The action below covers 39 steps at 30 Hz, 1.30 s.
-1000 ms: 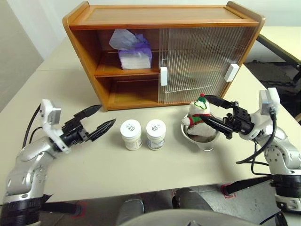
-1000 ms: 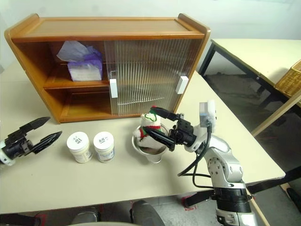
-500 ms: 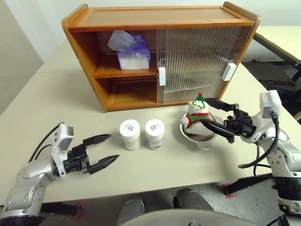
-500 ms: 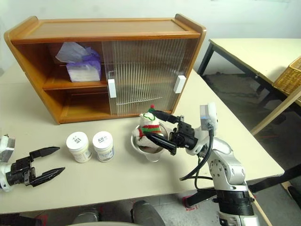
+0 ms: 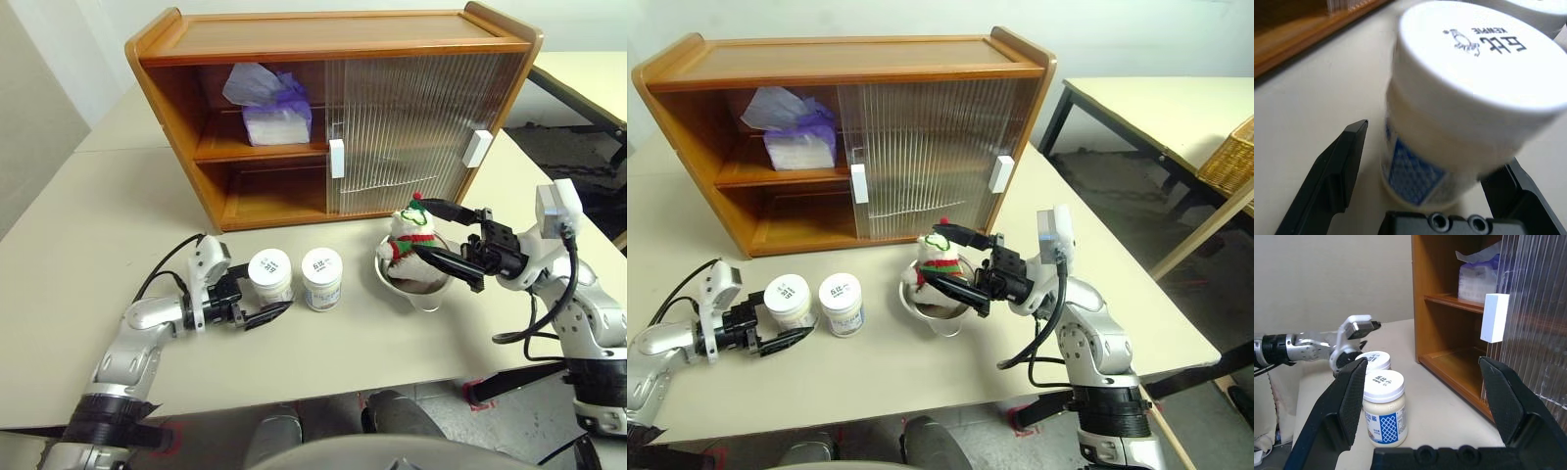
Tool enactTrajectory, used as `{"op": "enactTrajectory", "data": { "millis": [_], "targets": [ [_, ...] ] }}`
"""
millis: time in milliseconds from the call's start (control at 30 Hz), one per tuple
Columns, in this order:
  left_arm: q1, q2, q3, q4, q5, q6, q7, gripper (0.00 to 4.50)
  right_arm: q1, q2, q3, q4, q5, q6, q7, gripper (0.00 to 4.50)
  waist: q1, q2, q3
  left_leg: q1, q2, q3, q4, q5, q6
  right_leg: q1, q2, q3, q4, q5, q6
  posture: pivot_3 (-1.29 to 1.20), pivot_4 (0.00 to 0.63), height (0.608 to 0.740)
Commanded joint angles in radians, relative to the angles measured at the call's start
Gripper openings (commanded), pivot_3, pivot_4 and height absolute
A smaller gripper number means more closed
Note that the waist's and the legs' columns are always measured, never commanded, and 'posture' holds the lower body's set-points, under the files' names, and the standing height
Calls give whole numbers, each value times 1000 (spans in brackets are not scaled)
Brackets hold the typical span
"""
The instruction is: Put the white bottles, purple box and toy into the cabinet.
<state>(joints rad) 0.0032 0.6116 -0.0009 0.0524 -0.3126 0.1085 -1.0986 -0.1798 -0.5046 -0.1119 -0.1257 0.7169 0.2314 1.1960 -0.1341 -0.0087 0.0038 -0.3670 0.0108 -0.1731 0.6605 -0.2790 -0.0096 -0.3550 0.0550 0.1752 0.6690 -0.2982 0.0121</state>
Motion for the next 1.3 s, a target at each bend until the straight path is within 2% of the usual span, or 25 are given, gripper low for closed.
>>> {"op": "enactTrajectory", "data": {
  "millis": [33, 100, 167, 200, 333, 500, 633, 867, 1300],
  "targets": [
    [-2, 10, -28, 5, 16, 39, 7, 4298, -9, 2, 1, -2, 1, 8, -3, 4500, 0, 0, 0, 0, 0, 0, 0, 0, 0, 0, 0, 0, 0, 0, 0, -174, 12, 740],
    [-3, 9, -23, 0, 4, 53, 13, 3872, -9, 2, 1, -3, 0, 6, -4, 4500, 1, 0, 0, 0, 0, 0, 0, 0, 0, 0, 0, 0, 0, 0, 1, -188, 5, 740],
    [5, 11, -17, -9, -8, 67, 15, 3208, -8, 4, 1, -3, -1, 4, -6, 4500, 0, 0, 0, 1, 0, 0, 0, 0, 0, 1, 0, 0, 0, 0, 1, -187, 5, 740],
    [11, 14, -15, -13, -10, 70, 16, 3171, -7, 4, 1, -3, -2, 3, -7, 4500, 0, 0, 0, 1, 0, 0, 0, 0, 0, 1, 0, 0, 0, 0, 1, -187, 6, 740],
    [32, 17, -8, -21, -11, 77, 29, 3171, -3, 7, 3, -5, -3, 1, -9, 4500, -2, 0, -1, 1, 0, 0, 0, 0, 0, 1, 0, 1, 0, 0, 1, -187, 6, 740],
    [29, -43, 64, -23, -47, 47, 131, 3171, -5, 10, 7, -3, -5, 2, -9, 4500, -2, 0, -1, 1, 0, 0, 0, 1, 0, 1, 0, 1, 0, 0, 1, -178, 10, 740],
    [-93, -128, 111, 6, 5, 16, 333, 3171, -9, 11, 7, 1, -2, 5, -5, 4500, 12, -3, 2, 1, -1, 0, 2, 3, 0, 3, 0, 0, 0, 0, 2, -171, 14, 740],
    [-251, -198, 68, 81, 90, 81, 506, 3171, -8, 14, 6, 5, -3, -2, -8, 4500, 20, -4, 2, 2, -3, -1, 4, 4, 0, 8, 0, 1, -1, 3, 6, -178, 9, 740],
    [-470, -307, 29, 386, 185, 31, 631, 3171, -9, 27, 12, 7, -13, -14, -7, 4500, 20, -5, 2, 2, -4, -1, 8, 5, 1, 11, 0, 3, -3, 5, 16, -187, 1, 740]
  ]
}}
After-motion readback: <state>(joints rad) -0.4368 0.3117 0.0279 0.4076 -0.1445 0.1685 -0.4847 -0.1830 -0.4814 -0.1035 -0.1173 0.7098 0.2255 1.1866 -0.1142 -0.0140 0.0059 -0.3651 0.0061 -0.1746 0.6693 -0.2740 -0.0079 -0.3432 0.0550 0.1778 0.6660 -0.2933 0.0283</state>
